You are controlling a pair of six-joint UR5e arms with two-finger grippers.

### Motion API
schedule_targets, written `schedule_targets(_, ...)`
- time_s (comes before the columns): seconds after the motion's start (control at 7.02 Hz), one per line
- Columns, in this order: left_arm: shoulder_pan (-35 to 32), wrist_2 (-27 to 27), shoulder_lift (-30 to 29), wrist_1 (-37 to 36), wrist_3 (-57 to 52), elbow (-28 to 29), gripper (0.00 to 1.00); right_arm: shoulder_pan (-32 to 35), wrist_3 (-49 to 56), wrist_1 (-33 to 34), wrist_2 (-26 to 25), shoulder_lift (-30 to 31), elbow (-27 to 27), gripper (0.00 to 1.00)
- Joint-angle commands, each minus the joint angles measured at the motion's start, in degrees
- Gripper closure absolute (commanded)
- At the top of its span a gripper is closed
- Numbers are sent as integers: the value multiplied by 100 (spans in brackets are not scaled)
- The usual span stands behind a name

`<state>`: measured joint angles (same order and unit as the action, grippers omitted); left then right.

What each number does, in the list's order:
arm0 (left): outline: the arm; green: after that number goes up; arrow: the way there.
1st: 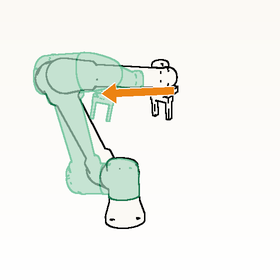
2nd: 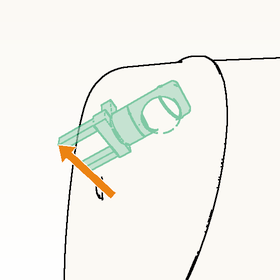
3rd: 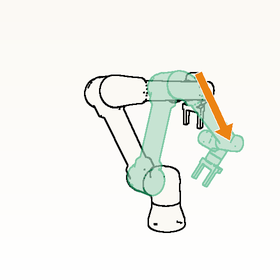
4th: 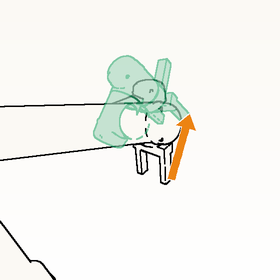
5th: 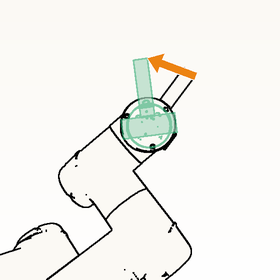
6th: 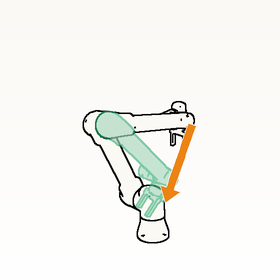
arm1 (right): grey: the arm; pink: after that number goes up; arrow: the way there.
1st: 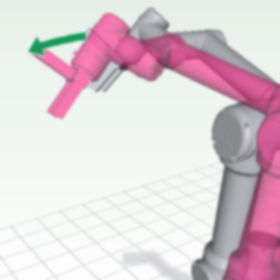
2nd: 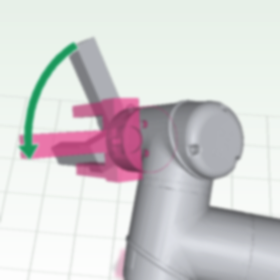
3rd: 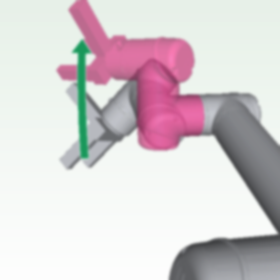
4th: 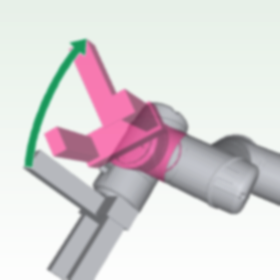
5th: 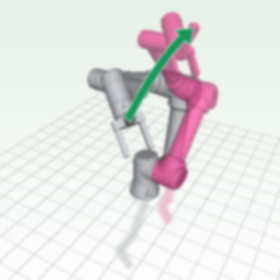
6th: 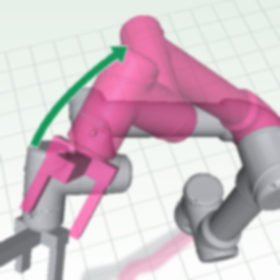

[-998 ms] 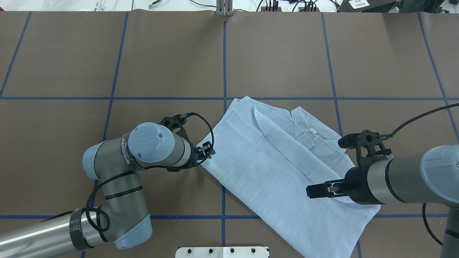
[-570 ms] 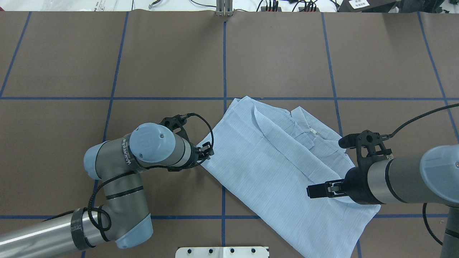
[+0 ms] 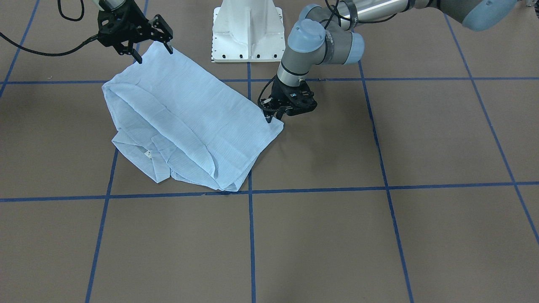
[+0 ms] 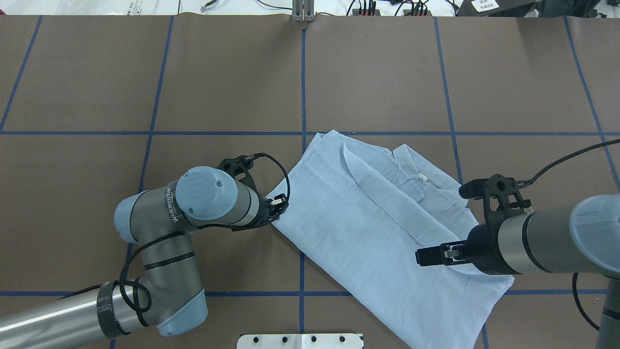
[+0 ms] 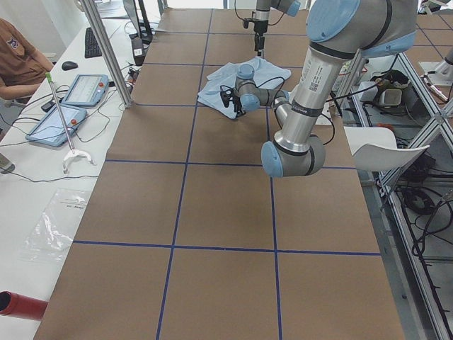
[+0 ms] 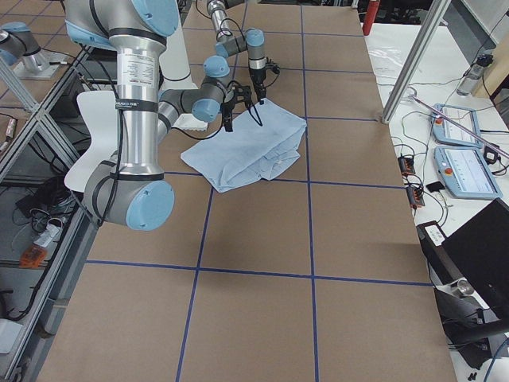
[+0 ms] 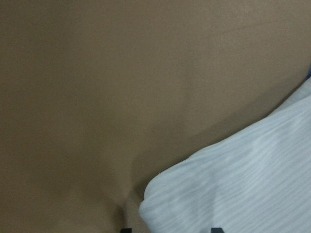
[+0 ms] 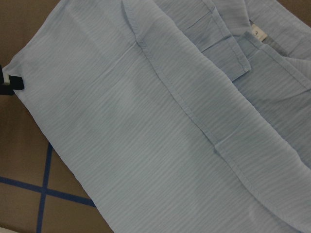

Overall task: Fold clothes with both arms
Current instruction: 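Grasp the shirt corner with the left gripper and rotate the shirt with both grippers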

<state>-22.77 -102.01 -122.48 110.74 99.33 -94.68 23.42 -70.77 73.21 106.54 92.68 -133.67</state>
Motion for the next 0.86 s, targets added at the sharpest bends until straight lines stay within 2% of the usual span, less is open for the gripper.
schedule_targets(0.0,-60,-12,-56,18,8,-24,100,57,-6,0,8,4,-2,0)
schedule_targets(0.43,-901,-65,-180,-35,-71,36,100,233,2,-9,17,-48,16,0)
schedule_targets(0.57,-1191,-56,-423,18,-437,429,100,320,2,-9,8,-57,59,0)
schedule_targets(0.71,-1542,-48,-896,53,-684,1111,100,434,2,-9,-1,-74,103,0)
